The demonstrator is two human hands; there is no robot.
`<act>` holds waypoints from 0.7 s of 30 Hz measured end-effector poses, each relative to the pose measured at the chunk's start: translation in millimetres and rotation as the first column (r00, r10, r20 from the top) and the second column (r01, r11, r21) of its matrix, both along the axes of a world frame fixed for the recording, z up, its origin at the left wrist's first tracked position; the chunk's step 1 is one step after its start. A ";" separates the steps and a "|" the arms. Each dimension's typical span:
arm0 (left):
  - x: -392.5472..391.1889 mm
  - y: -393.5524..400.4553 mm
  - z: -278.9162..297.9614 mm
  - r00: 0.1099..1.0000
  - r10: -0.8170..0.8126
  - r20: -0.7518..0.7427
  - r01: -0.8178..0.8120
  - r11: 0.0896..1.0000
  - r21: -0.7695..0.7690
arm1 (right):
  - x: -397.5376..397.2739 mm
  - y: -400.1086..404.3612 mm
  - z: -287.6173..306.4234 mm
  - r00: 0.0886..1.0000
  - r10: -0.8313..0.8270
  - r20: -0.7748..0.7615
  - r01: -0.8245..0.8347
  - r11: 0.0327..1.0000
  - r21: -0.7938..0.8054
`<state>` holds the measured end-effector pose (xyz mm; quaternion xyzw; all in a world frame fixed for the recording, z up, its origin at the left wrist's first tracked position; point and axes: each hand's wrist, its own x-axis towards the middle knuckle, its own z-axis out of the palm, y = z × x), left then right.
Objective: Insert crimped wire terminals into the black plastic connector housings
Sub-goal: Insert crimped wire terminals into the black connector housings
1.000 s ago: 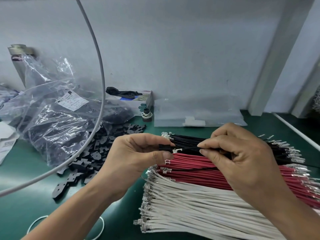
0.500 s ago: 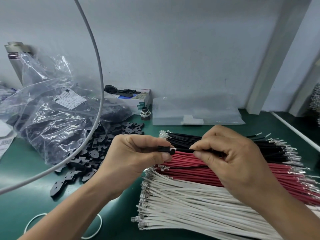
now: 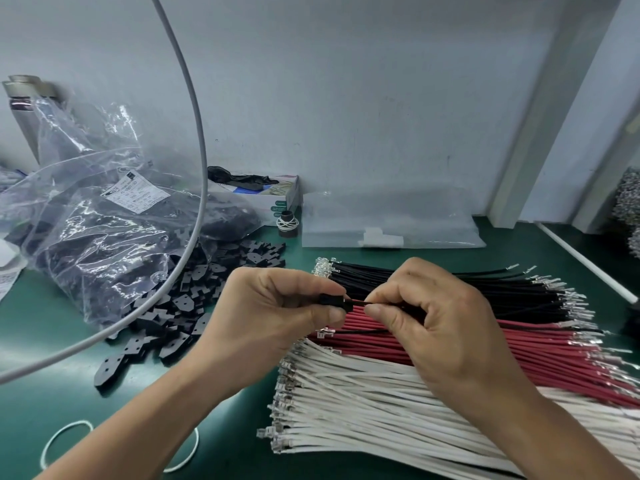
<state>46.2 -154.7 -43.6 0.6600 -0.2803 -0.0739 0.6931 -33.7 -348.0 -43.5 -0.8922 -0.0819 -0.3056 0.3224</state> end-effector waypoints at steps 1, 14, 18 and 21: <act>-0.5 0.3 0.6 1.000 0.005 0.004 -0.005 1.000 -0.010 | 0.6 2.2 -0.5 1.000 -0.004 0.016 0.004 1.000 -0.001; 13.3 4.8 -1.0 0.963 0.269 -0.016 -0.270 0.963 -0.001 | -12.6 -9.8 13.2 0.992 -0.104 -0.066 0.066 0.898 -0.436; 15.1 6.1 -1.4 0.963 0.267 -0.042 -0.268 0.963 -0.012 | -11.0 -10.0 8.1 0.960 -0.157 -0.234 0.021 0.867 -0.499; 14.9 5.2 -2.3 0.965 0.257 -0.056 -0.258 0.966 -0.013 | -7.3 -7.1 7.0 0.958 -0.185 -0.218 0.043 0.848 -0.528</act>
